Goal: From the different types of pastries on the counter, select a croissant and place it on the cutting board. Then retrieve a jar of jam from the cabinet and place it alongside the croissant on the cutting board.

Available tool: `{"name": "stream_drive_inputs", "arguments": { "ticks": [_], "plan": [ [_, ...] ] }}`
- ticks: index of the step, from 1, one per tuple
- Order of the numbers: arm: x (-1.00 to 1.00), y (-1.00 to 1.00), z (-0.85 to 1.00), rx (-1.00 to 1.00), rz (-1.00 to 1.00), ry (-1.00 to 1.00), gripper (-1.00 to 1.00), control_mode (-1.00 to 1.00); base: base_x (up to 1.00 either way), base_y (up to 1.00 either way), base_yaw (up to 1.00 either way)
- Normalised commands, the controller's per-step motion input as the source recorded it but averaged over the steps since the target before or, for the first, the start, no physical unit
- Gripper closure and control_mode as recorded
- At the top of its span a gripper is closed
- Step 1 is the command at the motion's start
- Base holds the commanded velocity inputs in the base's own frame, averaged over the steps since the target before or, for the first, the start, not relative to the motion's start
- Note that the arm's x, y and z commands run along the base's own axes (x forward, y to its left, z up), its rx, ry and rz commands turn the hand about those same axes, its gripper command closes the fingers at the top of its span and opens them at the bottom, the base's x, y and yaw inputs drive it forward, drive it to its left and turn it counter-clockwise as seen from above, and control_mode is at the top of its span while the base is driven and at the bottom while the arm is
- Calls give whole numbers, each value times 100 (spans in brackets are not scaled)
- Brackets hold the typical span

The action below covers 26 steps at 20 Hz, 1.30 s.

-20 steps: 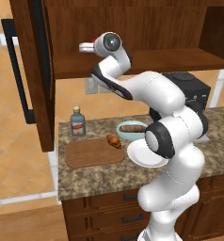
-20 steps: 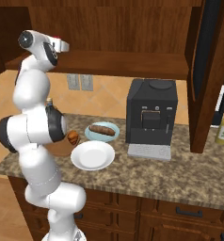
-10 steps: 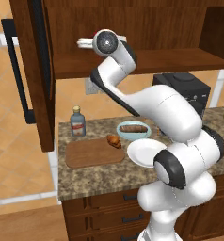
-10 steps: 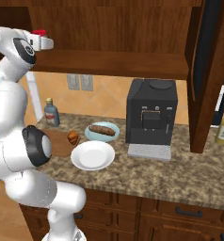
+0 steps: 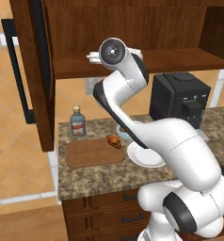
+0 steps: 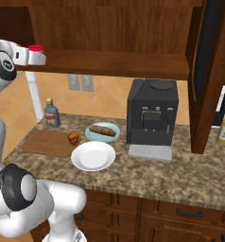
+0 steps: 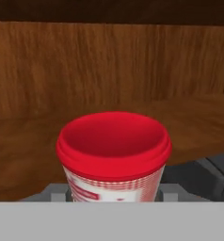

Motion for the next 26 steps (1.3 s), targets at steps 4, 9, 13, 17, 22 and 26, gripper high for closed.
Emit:
{"name": "stream_drive_inputs", "arguments": {
  "ticks": [4, 9, 13, 17, 22, 26],
  "plan": [
    [-100, -54, 0, 0, -12, 0, 100, -100, 0, 0, 0],
    [-100, -58, 0, 0, -12, 0, 100, -100, 0, 0, 0],
    [-100, -56, -31, 0, -13, 0, 100, -100, 0, 0, 0],
    [-100, -35, -95, -7, -10, 1, 100, -100, 0, 0, 0],
    [-100, -25, -100, -15, -8, 5, 100, -100, 0, 0, 0],
    [-74, -16, -100, -18, -7, 11, 100, -100, 0, 0, 0]
  ]
}}
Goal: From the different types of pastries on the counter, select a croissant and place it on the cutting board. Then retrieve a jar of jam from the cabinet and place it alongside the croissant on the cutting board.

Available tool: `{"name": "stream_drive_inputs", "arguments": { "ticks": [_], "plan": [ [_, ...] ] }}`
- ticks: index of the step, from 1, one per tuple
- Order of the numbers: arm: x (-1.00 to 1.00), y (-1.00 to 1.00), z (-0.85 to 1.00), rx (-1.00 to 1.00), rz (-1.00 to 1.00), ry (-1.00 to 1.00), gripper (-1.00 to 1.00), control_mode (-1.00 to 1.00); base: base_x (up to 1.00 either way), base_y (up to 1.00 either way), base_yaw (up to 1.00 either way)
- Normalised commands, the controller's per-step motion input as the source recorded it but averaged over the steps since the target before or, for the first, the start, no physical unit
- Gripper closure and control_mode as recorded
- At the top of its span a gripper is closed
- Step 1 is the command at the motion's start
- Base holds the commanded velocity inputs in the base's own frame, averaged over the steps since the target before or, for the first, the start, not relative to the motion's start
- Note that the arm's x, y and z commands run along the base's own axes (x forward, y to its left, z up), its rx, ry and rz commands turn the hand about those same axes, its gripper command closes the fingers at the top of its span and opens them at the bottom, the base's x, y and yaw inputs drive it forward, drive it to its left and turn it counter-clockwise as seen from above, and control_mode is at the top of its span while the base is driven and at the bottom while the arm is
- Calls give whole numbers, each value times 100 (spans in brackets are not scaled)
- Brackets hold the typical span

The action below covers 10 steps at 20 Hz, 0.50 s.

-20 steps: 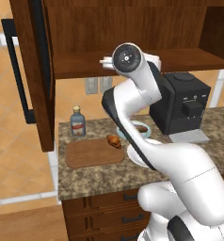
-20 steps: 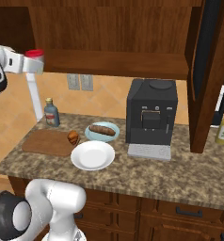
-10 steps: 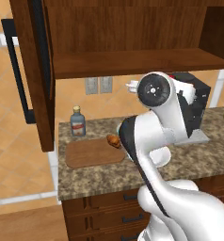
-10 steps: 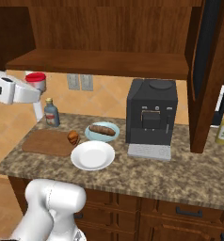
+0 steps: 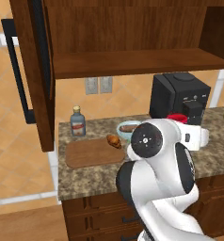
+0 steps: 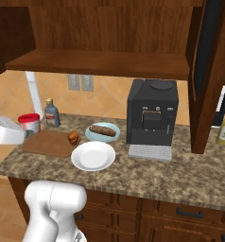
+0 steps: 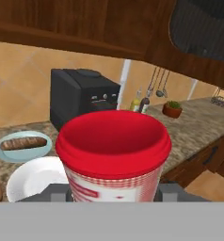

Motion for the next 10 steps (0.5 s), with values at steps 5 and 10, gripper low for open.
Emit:
{"name": "stream_drive_inputs", "arguments": {
  "ticks": [5, 10],
  "plan": [
    [-5, 0, -100, -12, -6, 6, 100, -100, 0, 0, 0],
    [6, -17, -97, -6, -5, 0, 100, -100, 0, 0, 0]
  ]
}}
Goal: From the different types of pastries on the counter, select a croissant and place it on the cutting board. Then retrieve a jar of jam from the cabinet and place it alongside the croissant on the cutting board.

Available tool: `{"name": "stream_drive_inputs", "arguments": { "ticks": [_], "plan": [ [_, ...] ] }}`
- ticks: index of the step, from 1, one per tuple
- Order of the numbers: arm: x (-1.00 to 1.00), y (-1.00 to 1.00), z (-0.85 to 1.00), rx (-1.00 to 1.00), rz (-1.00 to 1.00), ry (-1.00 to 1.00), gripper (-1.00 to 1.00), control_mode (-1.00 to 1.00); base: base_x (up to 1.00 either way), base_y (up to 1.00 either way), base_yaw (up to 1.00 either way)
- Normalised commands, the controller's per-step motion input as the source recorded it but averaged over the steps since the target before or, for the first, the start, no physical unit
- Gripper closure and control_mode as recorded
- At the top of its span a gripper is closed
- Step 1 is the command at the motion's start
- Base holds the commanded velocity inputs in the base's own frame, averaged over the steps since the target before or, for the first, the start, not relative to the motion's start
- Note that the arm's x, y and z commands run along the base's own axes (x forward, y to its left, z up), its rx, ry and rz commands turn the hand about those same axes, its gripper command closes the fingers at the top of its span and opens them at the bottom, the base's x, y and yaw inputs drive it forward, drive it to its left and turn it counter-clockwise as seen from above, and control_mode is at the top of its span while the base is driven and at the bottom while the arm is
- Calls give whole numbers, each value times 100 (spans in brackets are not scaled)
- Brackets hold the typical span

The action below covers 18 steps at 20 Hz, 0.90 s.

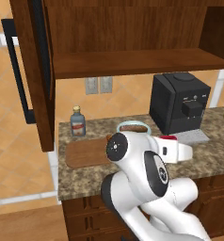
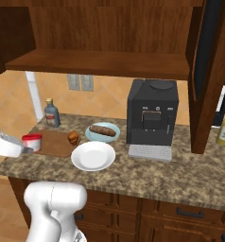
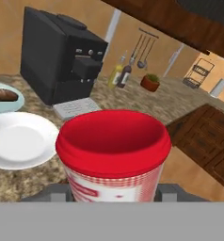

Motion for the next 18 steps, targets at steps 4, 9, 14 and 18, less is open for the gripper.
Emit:
{"name": "stream_drive_inputs", "arguments": {
  "ticks": [4, 9, 14, 18],
  "plan": [
    [51, -16, -94, -5, -13, 0, 100, -100, 0, 0, 0],
    [73, 5, -54, -3, -10, -5, 100, -100, 0, 0, 0],
    [27, 44, -3, -9, -7, -31, 100, -100, 0, 0, 0],
    [11, 39, 0, -7, -1, -35, 100, -100, 0, 0, 0]
  ]
}}
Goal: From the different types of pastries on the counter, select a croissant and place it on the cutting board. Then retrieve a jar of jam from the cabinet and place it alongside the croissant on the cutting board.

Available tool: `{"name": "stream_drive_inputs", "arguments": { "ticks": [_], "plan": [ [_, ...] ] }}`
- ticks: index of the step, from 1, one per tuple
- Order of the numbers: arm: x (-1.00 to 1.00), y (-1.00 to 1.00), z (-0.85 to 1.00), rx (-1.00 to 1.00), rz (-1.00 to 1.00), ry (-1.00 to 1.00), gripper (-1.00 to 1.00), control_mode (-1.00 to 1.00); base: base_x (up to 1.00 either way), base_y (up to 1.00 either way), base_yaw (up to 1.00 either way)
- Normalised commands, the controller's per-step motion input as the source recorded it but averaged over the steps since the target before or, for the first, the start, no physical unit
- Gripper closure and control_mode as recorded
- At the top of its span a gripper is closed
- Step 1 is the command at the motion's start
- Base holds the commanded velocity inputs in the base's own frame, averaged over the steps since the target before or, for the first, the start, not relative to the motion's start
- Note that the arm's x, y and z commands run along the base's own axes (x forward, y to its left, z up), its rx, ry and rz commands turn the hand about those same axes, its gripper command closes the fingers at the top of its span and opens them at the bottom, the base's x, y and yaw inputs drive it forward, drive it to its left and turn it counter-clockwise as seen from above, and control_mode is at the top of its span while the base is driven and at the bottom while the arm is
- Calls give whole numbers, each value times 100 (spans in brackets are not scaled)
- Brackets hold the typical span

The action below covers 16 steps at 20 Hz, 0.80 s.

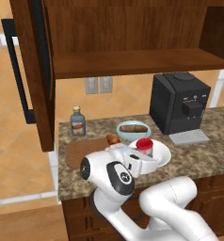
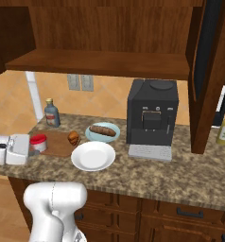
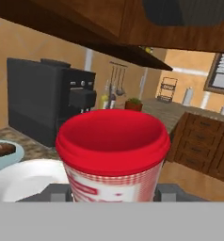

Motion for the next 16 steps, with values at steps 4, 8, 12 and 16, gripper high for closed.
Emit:
{"name": "stream_drive_inputs", "arguments": {
  "ticks": [4, 8, 12, 16],
  "plan": [
    [16, 6, 0, -2, -1, -6, 100, -100, 0, 0, 0],
    [33, 35, 0, -1, 0, -9, 100, -100, 0, 0, 0],
    [43, 62, 0, 0, 0, -10, 100, -100, 0, 0, 0],
    [38, 63, 0, 0, 0, -4, 100, -100, 0, 0, 0]
  ]
}}
